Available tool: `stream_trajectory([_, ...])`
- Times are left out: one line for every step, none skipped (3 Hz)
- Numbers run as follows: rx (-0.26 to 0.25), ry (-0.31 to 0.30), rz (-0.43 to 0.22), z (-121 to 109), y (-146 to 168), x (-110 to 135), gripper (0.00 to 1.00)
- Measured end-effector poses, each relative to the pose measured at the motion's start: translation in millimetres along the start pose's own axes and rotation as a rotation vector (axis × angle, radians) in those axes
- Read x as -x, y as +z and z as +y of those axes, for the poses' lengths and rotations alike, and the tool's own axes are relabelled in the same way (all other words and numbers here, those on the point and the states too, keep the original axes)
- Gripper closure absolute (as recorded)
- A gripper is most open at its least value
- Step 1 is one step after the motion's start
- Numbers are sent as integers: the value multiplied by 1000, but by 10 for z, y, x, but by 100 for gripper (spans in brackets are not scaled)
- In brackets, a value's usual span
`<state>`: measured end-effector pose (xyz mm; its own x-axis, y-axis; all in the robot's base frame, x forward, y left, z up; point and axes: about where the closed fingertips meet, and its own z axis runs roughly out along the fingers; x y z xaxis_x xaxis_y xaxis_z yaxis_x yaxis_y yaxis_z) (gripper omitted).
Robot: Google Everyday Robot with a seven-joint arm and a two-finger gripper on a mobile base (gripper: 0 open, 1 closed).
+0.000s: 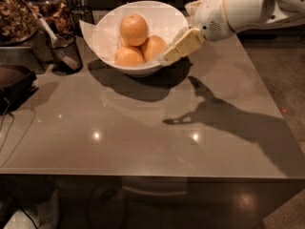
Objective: Pick orange from white bowl
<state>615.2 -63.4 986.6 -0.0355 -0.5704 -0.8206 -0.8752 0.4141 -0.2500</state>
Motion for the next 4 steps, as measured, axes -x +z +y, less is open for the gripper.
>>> stream_trajectory([-80, 18, -50, -284, 68, 209, 0])
stream_trajectory([-80, 18, -50, -284, 69, 209, 0])
stream_trajectory([-82, 15, -58, -316, 143, 256, 0])
stream_trajectory([-89, 19, -62, -434, 256, 279, 0])
